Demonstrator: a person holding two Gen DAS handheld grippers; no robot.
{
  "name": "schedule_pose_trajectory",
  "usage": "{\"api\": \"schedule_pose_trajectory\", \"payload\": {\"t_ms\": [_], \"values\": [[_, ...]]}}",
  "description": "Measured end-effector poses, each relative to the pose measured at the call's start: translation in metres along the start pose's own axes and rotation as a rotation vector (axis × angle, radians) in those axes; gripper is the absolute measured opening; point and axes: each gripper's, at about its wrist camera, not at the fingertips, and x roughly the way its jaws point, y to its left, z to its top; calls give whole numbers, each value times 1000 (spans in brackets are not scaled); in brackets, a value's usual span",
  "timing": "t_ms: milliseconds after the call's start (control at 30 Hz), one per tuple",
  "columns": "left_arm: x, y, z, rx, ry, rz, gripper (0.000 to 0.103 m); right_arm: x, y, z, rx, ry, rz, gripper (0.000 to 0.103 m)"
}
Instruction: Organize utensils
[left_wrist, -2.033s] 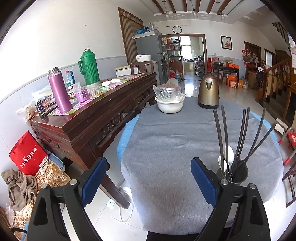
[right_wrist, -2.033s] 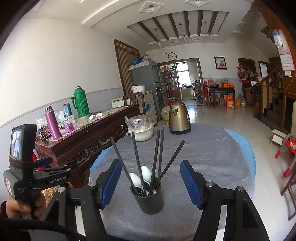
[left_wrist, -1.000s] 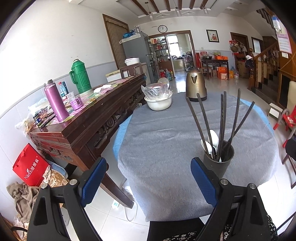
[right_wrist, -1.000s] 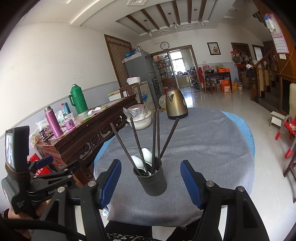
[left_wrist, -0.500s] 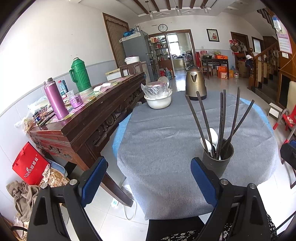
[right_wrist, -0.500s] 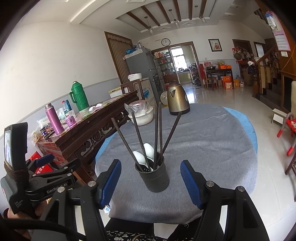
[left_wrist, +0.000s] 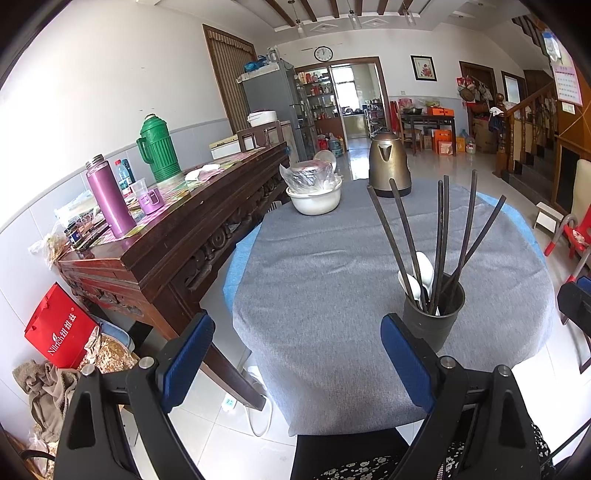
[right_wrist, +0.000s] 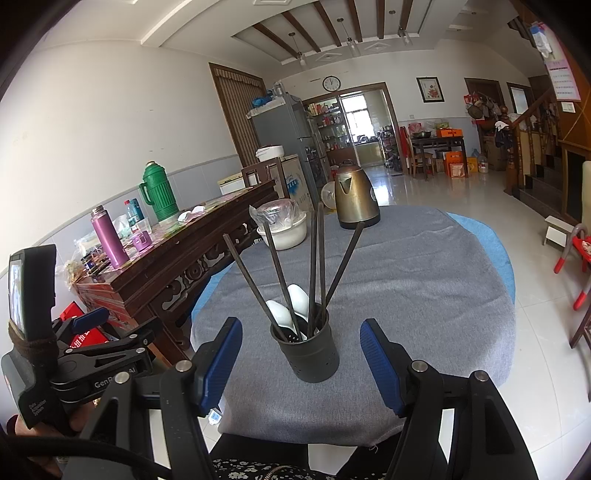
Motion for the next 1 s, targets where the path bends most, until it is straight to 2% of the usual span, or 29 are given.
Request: {"api": "schedule_pose_trajectory", "payload": {"t_ms": [1000], "values": [[-1, -2, -1, 13, 6, -5, 92, 2, 2, 0, 0, -4, 3, 70]]}}
